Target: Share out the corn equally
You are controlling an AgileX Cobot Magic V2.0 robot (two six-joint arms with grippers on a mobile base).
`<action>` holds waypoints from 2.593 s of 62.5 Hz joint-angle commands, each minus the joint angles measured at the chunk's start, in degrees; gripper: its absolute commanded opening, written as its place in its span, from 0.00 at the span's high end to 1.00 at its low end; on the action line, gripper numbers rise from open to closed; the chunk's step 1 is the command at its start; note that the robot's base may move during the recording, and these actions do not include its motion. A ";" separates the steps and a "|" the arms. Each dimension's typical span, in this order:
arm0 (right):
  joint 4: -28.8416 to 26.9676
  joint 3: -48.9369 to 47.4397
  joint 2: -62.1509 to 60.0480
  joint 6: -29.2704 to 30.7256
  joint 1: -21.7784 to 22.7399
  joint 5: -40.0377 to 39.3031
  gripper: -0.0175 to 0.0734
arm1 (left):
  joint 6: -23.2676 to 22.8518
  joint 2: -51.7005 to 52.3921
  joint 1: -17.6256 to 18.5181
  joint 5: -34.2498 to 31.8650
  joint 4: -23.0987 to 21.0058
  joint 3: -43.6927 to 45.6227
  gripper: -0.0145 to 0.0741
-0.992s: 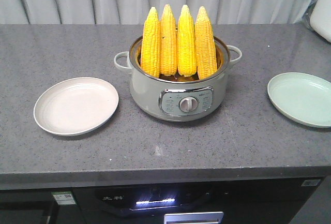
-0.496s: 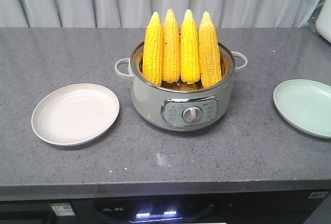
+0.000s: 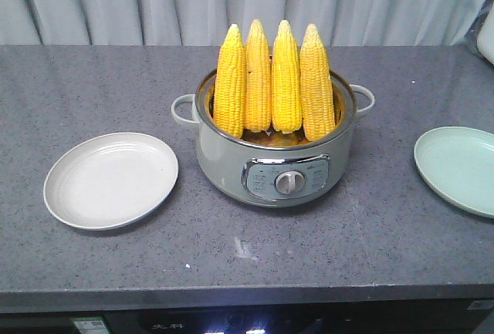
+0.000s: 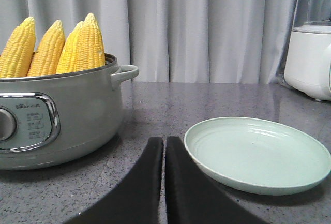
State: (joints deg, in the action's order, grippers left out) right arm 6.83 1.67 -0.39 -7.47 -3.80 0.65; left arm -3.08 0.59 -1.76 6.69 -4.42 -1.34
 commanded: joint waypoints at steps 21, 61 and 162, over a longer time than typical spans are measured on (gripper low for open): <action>0.16 0.55 0.64 0.02 0.37 -4.52 0.81 | 0.04 0.91 -0.10 -3.88 -0.46 -0.73 0.84; 0.16 0.55 0.64 0.02 0.37 -4.52 0.81 | 0.04 0.91 -0.10 -3.88 -0.46 -0.73 0.84; 0.16 0.55 0.64 0.02 0.37 -4.52 0.81 | 0.04 0.91 -0.10 -3.88 -0.46 -0.73 0.84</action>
State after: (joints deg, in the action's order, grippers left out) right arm 6.83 1.67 -0.39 -7.47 -3.80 0.65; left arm -3.08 0.59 -1.76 6.69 -4.42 -1.34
